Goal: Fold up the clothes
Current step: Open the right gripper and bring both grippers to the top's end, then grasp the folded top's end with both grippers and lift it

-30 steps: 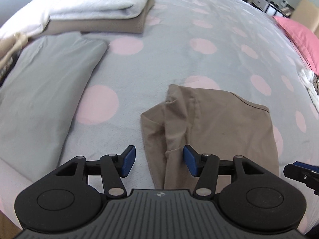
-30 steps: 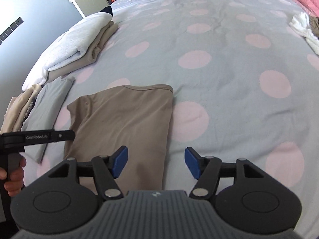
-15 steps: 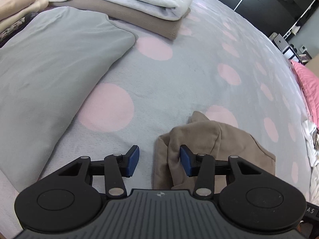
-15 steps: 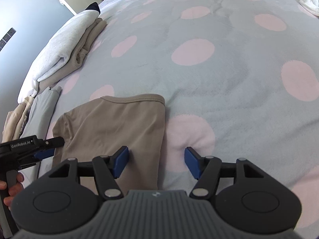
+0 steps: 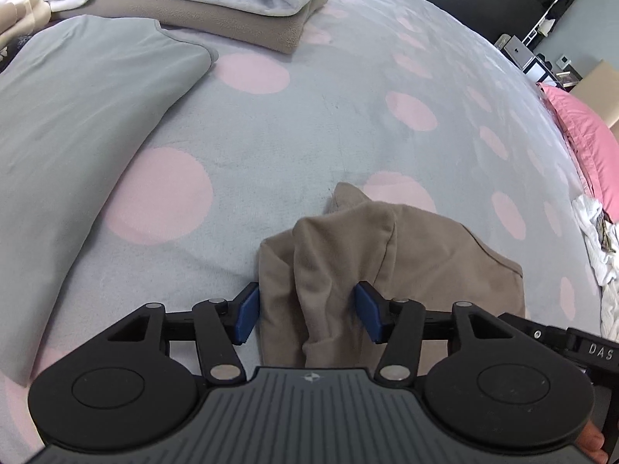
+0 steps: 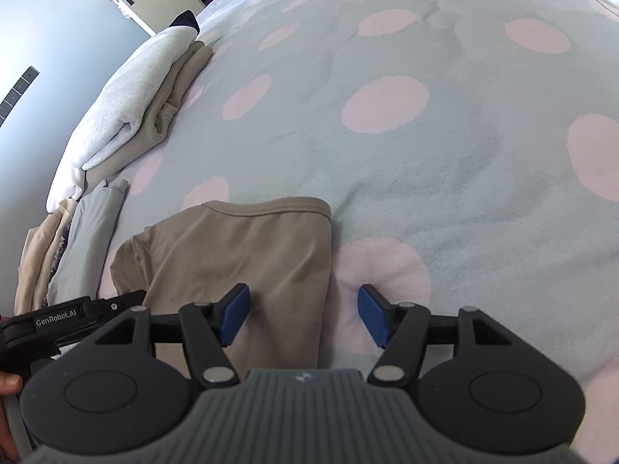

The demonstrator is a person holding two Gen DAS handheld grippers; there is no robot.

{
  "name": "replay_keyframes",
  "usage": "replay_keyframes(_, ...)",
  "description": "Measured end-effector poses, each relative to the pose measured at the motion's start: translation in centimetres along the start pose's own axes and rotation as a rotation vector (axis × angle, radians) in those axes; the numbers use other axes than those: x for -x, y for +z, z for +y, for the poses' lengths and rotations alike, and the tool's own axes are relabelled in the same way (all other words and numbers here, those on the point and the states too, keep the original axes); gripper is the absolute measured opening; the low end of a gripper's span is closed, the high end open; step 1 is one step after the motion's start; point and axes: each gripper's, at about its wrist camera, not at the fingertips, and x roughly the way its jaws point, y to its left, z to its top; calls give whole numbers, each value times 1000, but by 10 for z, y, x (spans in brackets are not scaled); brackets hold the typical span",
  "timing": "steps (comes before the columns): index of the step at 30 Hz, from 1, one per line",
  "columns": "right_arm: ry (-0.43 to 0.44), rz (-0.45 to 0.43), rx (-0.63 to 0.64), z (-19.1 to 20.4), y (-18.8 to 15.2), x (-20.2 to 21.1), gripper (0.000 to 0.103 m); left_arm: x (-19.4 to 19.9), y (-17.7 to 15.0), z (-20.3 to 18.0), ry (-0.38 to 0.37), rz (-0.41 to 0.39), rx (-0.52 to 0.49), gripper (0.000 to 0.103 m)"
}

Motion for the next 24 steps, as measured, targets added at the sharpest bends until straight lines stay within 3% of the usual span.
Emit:
replay_keyframes(3, 0, -6, 6, 1, 2, -5, 62, -4, 3, -5, -2, -29, -22, 49)
replay_keyframes(5, -10, -14, 21, 3, 2, -8, 56, -6, 5, -11, -13, -52, -48, 42)
replay_keyframes(7, -22, -21, 31, 5, 3, -10, 48, -9, 6, -14, -36, -62, -62, 24)
replay_keyframes(8, -29, -24, 35, 6, 3, -10, 43, -10, 7, -15, -45, -63, -63, 21)
replay_keyframes(10, -13, -25, 29, 5, 3, -10, 16, -9, 6, -16, -60, -70, -66, 11)
replay_keyframes(11, 8, -22, 16, 3, 3, -10, 10, -8, 6, -17, -62, -76, -71, 10)
replay_keyframes(16, 3, -56, 36, 11, 0, 2, 5, 7, 4, -15, -88, -119, -55, 7)
replay_keyframes(24, -51, -211, 168, 56, -16, 56, 5, 60, -1, -18, -146, -241, -57, 7)
